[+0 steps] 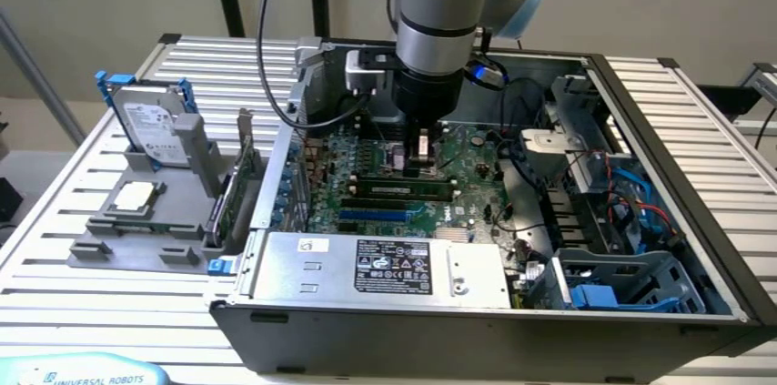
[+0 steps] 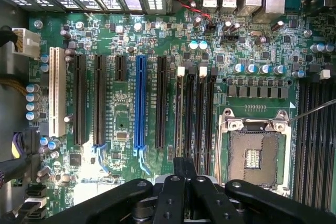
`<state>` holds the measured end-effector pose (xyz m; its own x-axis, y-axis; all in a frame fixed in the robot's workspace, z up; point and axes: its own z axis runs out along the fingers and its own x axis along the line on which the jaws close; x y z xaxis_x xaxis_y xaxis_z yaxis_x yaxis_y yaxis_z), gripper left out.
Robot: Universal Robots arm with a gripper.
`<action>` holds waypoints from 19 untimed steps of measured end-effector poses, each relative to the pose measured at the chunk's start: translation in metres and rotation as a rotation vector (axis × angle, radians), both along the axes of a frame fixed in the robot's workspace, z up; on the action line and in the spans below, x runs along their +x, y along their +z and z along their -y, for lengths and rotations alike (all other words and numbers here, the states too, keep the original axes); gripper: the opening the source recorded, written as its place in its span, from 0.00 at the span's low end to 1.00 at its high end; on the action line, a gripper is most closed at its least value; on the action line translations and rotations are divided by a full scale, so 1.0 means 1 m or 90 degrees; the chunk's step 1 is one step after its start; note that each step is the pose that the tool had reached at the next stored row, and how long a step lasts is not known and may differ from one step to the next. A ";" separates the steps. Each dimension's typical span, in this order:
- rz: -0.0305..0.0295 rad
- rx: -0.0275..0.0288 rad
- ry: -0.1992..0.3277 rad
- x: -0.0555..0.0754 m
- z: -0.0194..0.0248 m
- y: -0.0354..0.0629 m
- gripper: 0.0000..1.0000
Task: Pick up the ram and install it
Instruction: 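Press down the ram until it locks into place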
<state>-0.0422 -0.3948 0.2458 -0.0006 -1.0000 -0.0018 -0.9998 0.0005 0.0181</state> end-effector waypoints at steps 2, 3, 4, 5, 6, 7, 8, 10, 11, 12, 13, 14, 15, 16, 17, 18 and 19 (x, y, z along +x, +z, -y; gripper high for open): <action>0.0007 0.0001 0.000 -0.001 0.0000 -0.0021 0.11; 0.0011 0.0000 0.000 -0.001 0.0000 -0.0033 0.11; 0.0017 0.0000 0.000 -0.001 0.0000 -0.0048 0.11; 0.0023 -0.0001 0.000 -0.001 0.0001 -0.0063 0.11; 0.0029 0.0000 0.000 -0.001 0.0000 -0.0078 0.11; 0.0033 0.0000 0.000 -0.001 0.0000 -0.0093 0.11; 0.0036 0.0000 0.000 -0.001 0.0000 -0.0108 0.11; 0.0039 0.0001 0.000 -0.002 0.0000 -0.0135 0.11; 0.0040 0.0000 0.000 -0.002 0.0001 -0.0146 0.11; 0.0039 -0.0004 0.000 -0.002 0.0002 -0.0156 0.11; 0.0039 -0.0008 0.000 -0.002 0.0002 -0.0165 0.11; 0.0039 -0.0007 0.000 -0.002 0.0002 -0.0175 0.11; 0.0041 -0.0002 0.000 -0.002 0.0002 -0.0188 0.11; 0.0041 -0.0002 0.000 -0.002 0.0002 -0.0196 0.11; 0.0041 -0.0002 -0.001 -0.002 0.0002 -0.0202 0.11; 0.0041 -0.0002 -0.001 -0.002 0.0003 -0.0202 0.11; 0.0041 0.0000 -0.001 -0.002 0.0002 -0.0203 0.11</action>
